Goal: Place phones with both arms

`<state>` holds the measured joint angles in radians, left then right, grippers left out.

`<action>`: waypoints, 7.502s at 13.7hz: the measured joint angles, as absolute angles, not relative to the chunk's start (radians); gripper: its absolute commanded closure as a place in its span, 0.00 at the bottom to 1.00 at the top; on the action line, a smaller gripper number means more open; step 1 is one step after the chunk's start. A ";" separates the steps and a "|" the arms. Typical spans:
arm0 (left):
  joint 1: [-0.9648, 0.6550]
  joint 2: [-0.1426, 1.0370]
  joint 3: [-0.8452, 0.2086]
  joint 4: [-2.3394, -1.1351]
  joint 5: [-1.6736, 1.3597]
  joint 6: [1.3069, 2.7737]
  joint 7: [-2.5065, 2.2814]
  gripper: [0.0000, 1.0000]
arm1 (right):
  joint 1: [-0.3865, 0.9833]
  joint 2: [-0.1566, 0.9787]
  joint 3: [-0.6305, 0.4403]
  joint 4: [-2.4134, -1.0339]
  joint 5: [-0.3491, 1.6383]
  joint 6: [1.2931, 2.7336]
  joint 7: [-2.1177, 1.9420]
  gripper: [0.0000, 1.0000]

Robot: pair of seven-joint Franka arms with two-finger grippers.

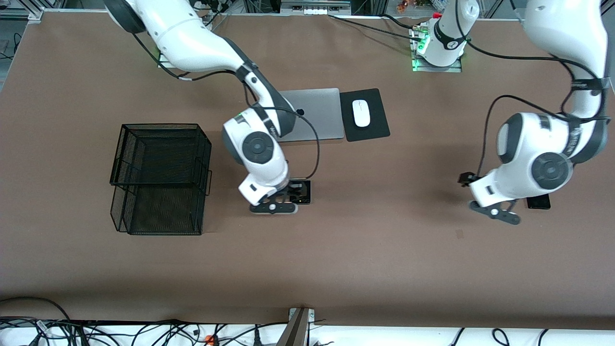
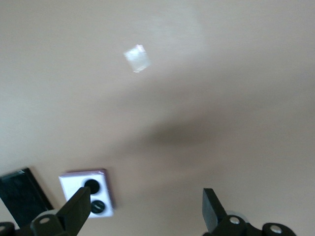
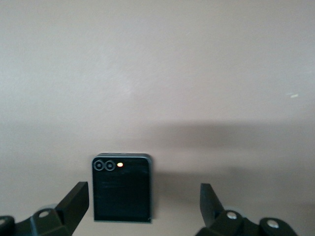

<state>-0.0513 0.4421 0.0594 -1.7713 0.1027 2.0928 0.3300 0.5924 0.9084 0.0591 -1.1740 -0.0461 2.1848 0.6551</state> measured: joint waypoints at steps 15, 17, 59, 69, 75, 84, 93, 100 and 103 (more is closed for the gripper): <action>0.199 0.467 0.048 -2.016 0.034 2.465 0.655 0.00 | 0.646 1.007 0.054 -1.165 -0.087 2.291 0.711 0.00; 0.199 0.483 0.045 -2.017 0.031 2.487 0.655 0.00 | 0.651 1.013 0.049 -1.165 -0.088 2.291 0.711 0.00; 0.241 0.545 -0.006 -2.049 -0.066 2.571 0.454 1.00 | 0.280 0.166 -0.247 -2.132 -0.048 2.121 0.061 0.81; -0.064 0.546 -0.024 -1.892 -0.066 2.380 -0.010 1.00 | 0.283 0.169 -0.247 -2.166 -0.048 2.209 0.061 0.01; -0.356 0.555 -0.029 -1.783 -0.066 2.295 -0.417 1.00 | 0.283 0.160 -0.254 -2.022 -0.048 2.083 0.061 0.00; -0.589 0.772 -0.025 -1.482 -0.066 2.250 -0.601 1.00 | 0.283 0.153 -0.263 -1.804 0.014 1.895 0.061 0.00; -0.715 0.980 0.042 -1.238 -0.049 2.262 -0.670 0.95 | 0.284 0.154 -0.263 -1.804 0.018 1.894 0.061 0.00; -0.749 1.005 0.072 -1.204 -0.043 2.286 -0.761 0.00 | 0.285 0.154 -0.263 -1.804 0.018 1.893 0.061 0.00; -0.745 0.992 0.092 -1.175 -0.043 2.196 -0.759 0.00 | 0.285 0.154 -0.263 -1.804 0.018 1.892 0.061 0.00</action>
<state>-0.7454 0.9920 0.0916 -1.1746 -0.0426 2.1961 -0.7587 0.2853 0.1538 -0.2630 -1.8041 0.0184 1.8925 0.0608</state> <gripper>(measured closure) 0.000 0.000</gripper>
